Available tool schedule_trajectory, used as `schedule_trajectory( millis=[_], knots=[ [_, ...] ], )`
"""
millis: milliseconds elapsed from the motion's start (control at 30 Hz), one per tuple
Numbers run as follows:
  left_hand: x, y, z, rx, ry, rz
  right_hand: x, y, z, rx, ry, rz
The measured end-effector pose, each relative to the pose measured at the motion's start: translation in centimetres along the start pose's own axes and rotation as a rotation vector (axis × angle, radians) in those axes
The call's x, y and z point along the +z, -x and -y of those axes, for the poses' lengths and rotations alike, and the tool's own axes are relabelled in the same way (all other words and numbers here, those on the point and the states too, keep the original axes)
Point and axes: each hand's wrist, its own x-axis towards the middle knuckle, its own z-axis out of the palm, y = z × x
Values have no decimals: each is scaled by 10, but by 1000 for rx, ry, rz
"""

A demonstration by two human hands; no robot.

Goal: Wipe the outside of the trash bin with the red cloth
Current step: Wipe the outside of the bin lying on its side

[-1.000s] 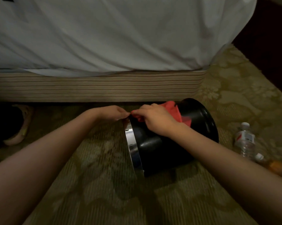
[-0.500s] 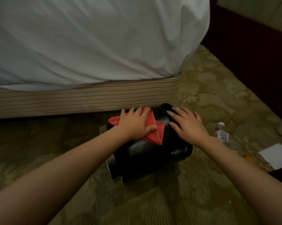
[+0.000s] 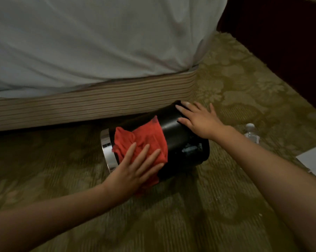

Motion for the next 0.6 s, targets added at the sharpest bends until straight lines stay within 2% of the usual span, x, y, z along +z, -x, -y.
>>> schedule_trajectory(
  millis=[100, 200, 367, 433, 500, 600],
  knots=[
    [11, 5, 5, 62, -63, -50, 8, 2, 1, -12, -69, -51],
    [11, -7, 14, 52, 0, -81, 12, 1, 3, -18, -100, -81],
    [-12, -61, 34, -269, 245, 21, 12, -1, 3, -9, -100, -93],
    [-11, -79, 50, -326, 295, 69, 11, 0, 5, 4, -96, -85],
    [-4, -73, 55, -274, 276, 88, 10, -1, 5, 12, -85, -77],
    [5, -32, 38, -111, 106, -16, 10, -1, 3, 13, -78, -71]
  ],
)
